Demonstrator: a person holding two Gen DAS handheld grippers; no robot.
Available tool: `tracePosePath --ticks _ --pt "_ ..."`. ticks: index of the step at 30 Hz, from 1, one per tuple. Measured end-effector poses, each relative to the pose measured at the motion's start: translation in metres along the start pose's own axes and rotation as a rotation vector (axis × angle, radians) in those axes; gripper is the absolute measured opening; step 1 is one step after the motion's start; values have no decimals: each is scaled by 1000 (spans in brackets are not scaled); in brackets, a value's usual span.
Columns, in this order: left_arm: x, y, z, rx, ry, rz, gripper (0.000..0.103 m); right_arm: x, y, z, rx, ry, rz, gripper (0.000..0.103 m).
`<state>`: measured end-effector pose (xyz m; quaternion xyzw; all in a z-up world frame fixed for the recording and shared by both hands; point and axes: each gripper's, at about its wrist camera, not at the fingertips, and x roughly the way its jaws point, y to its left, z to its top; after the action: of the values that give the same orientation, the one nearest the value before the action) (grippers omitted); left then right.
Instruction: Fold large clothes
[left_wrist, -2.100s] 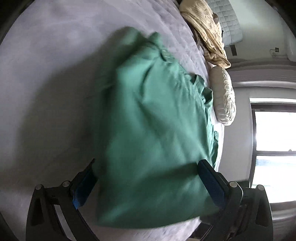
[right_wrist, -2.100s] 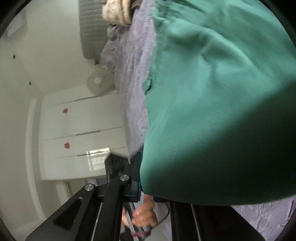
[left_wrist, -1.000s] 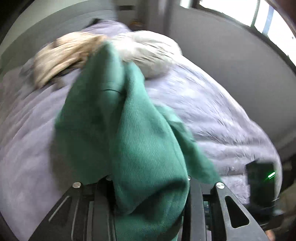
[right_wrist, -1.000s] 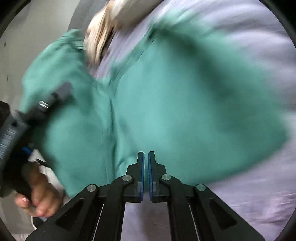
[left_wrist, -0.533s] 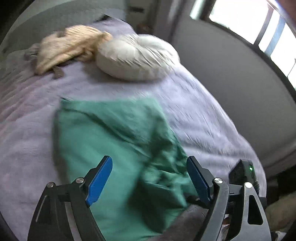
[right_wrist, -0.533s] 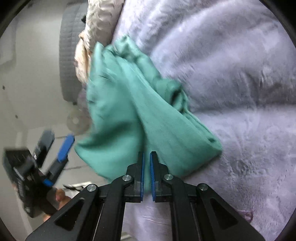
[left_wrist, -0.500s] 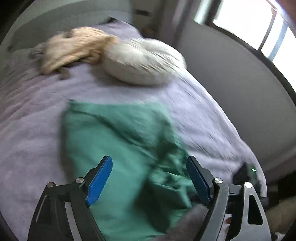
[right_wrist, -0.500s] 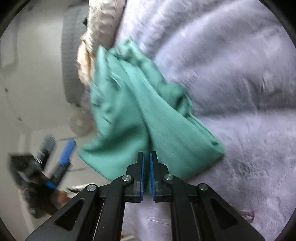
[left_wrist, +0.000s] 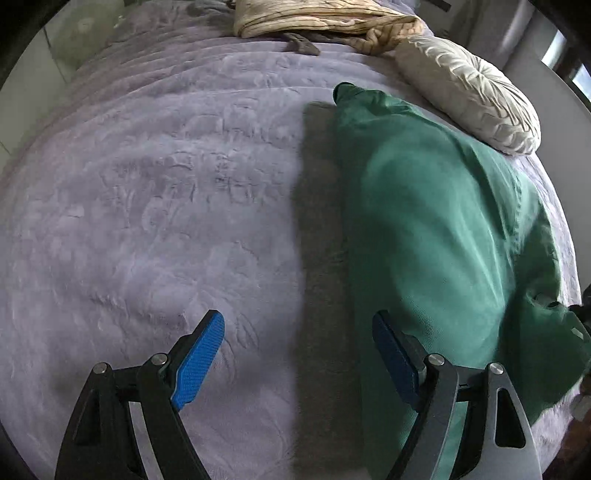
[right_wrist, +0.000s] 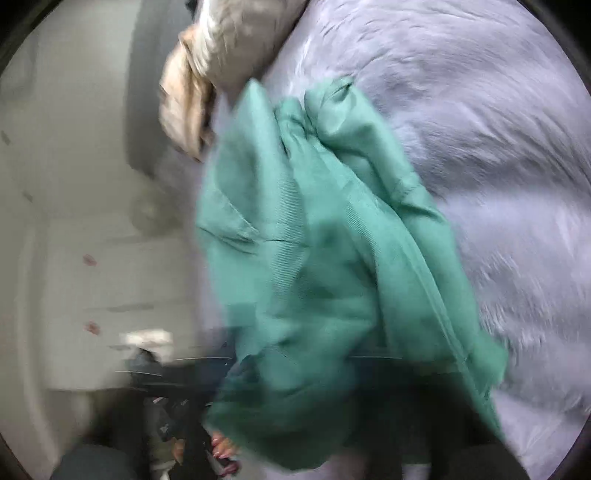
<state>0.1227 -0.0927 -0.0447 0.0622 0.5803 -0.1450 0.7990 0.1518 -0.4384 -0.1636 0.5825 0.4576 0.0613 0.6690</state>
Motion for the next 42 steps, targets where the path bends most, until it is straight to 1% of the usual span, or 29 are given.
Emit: tracePosePath --ticks 1,4,5,6,7,8,9,10,11,12,13,14,15,16,19,20,21,22,23,24,25,26,28,29,31,33,37,40,42 --pt "-1 -2 1 4 0 -2 83 -1 7 0 -7 -10 23 7" --pt "-4 -18 0 55 -23 -2 83 -33 20 -8 -78 -103 56 6" --pt "-1 -23 -1 80 -34 8 83 -47 11 -12 -76 -128 56 6" --pt "0 -30 -3 112 -48 17 85 -55 -2 -12 -55 -141 27 6" --pt "4 -35 -5 138 -57 32 89 -64 -27 -22 -12 -127 -11 6" --pt "9 -39 -6 160 -68 61 97 -64 -46 -24 31 -102 -38 7" --pt "10 -41 -7 170 -76 85 97 -63 -65 -25 70 -71 -70 7" --pt "7 -41 -7 169 -75 92 97 -65 -73 -28 82 -61 -80 8" --pt "5 -39 -6 167 -68 86 97 -69 -72 -33 74 -75 -80 14" --pt "1 -36 -6 164 -53 75 97 -77 -67 -38 56 -94 -95 15" --pt "-4 -33 -6 162 -40 63 97 -86 -57 -47 16 -108 -131 29" --pt "-9 -30 -6 161 -38 55 97 -95 -46 -56 -30 -119 -158 52" --pt "-19 -27 -10 162 -46 46 97 -102 -31 -62 -71 -135 -179 63" --pt "-24 -25 -11 166 -54 40 97 -107 -12 -71 -130 -150 -197 68" --pt "-36 -27 -18 192 -60 19 97 -120 24 -99 -303 -167 -244 68" --pt "-37 -29 -19 201 -59 7 97 -119 33 -102 -354 -166 -263 68" --pt "-37 -34 -23 218 -57 -1 97 -115 47 -105 -422 -155 -306 68" --pt "-35 -40 -26 237 -52 4 97 -105 55 -103 -463 -141 -353 66" --pt "-30 -47 -32 262 -38 15 97 -91 62 -96 -482 -120 -416 48" --pt "-27 -51 -37 281 -29 20 97 -79 66 -89 -470 -96 -460 24" --pt "-23 -53 -43 306 -22 27 97 -74 62 -84 -436 -77 -471 3" --pt "-18 -54 -50 331 -23 38 97 -75 55 -83 -395 -74 -467 3" --pt "-14 -49 -64 350 -47 14 97 -84 37 -88 -326 -100 -507 3" --pt "-12 -47 -69 351 -54 -2 98 -85 16 -91 -277 -88 -519 3" --pt "-3 -46 -77 370 -59 -4 102 -73 -32 -92 -160 -36 -514 2" --pt "2 -47 -84 382 -73 5 103 -62 -57 -94 -136 -36 -496 1" --pt "0 -41 -86 349 -75 -4 103 -60 -55 -98 -186 -47 -526 0" --pt "-6 -36 -88 342 -67 -5 103 -75 -51 -104 -187 -19 -505 0" --pt "-15 -33 -91 350 -77 18 103 -88 -45 -108 -194 -7 -495 0"
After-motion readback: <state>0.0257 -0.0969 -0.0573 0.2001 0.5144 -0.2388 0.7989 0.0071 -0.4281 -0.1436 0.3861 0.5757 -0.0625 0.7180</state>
